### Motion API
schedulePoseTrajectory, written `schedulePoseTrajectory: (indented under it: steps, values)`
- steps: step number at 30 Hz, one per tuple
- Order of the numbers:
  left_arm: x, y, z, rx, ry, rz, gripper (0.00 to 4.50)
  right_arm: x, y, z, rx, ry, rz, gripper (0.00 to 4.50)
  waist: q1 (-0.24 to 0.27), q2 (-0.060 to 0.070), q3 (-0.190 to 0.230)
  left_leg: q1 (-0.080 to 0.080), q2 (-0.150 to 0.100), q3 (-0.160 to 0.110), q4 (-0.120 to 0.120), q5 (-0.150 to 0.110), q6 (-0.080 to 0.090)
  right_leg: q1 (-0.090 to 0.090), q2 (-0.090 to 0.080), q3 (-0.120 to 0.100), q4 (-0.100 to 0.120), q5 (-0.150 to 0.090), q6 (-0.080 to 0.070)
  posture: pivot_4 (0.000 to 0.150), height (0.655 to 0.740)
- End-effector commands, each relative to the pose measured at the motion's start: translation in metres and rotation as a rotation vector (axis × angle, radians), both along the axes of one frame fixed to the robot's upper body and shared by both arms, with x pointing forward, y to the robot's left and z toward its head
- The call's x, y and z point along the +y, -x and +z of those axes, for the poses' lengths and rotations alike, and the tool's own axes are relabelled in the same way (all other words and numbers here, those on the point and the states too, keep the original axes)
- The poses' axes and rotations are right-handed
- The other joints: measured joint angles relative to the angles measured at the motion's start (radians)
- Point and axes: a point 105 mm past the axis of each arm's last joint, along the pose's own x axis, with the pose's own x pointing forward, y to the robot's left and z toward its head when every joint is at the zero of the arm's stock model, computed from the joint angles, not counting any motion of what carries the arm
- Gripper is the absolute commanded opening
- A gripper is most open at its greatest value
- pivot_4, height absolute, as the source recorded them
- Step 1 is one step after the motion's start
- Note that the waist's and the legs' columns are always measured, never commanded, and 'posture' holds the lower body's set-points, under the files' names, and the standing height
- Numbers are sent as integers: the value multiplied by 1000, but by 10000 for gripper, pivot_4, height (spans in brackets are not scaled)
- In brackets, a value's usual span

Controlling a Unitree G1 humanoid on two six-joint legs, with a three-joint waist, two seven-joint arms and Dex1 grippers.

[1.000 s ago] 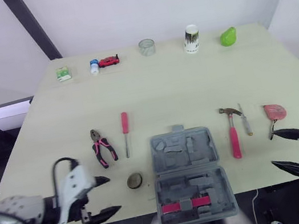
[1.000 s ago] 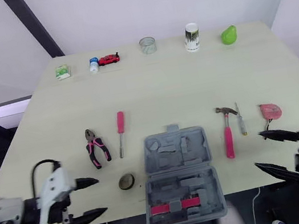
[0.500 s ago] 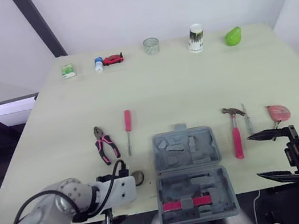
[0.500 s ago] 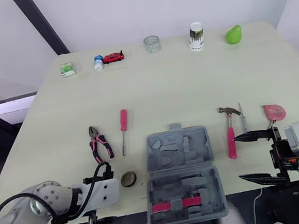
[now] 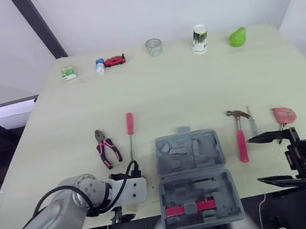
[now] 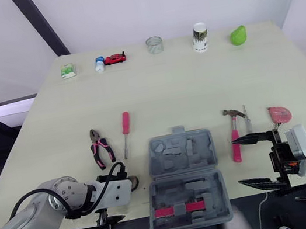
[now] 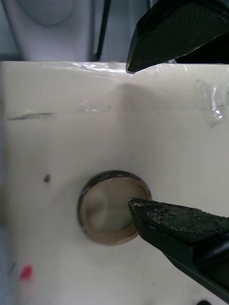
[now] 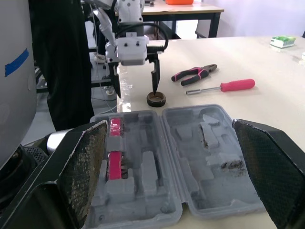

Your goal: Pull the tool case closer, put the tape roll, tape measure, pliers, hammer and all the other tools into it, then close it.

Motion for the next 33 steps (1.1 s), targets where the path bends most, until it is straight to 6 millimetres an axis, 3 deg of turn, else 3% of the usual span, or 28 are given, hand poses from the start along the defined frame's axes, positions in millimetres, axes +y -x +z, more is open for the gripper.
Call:
schedulePoseTrajectory:
  steps: [1,3,6,11,14,22,26,30,33]
  values:
    - [-2,-4,-9,-3,-9,-43,45000,8,3,10,-32,-28,32,44094,0,0,0,0,0,0,0,0,0,0,0,0,0,0,0,1500,7400]
    - [-1,-7,-13,-4,-19,-60,45000,11,6,11,-33,-33,59,44094,1,2,-1,0,0,0,1,0,0,0,0,0,0,0,0,1500,7400]
    - [-1,-11,-14,-4,-21,-79,38240,13,11,12,-40,-10,101,45000,3,5,-2,0,0,0,1,0,0,0,0,1,0,0,0,1500,7400]
    - [-1,-16,-14,-12,-27,-94,16223,11,9,10,-50,43,117,45000,8,10,-3,1,-1,0,2,0,0,1,0,1,2,0,0,1500,7400]
    - [-1,-19,-12,-17,-30,-103,619,9,7,7,-57,71,117,45000,8,10,-3,1,0,0,6,0,0,1,0,1,5,0,0,1500,7400]
    - [-7,-23,10,-36,-7,-108,246,11,4,8,-62,61,102,45000,0,5,0,0,0,-1,7,0,0,1,1,0,5,0,0,1500,7400]
    - [-8,-26,48,-39,29,-86,246,9,2,10,-68,44,91,45000,-1,0,3,-2,1,-1,8,0,0,0,1,0,5,0,0,1500,7400]
    - [-5,-38,74,-74,8,-80,246,5,-2,14,-73,34,71,45000,0,-1,4,-2,1,-1,8,0,0,0,1,0,4,0,0,1500,7400]
    - [-13,-48,90,-94,4,-108,246,1,-6,18,-68,14,40,45000,1,-1,4,-2,0,-1,9,0,0,0,1,0,4,0,0,1500,7400]
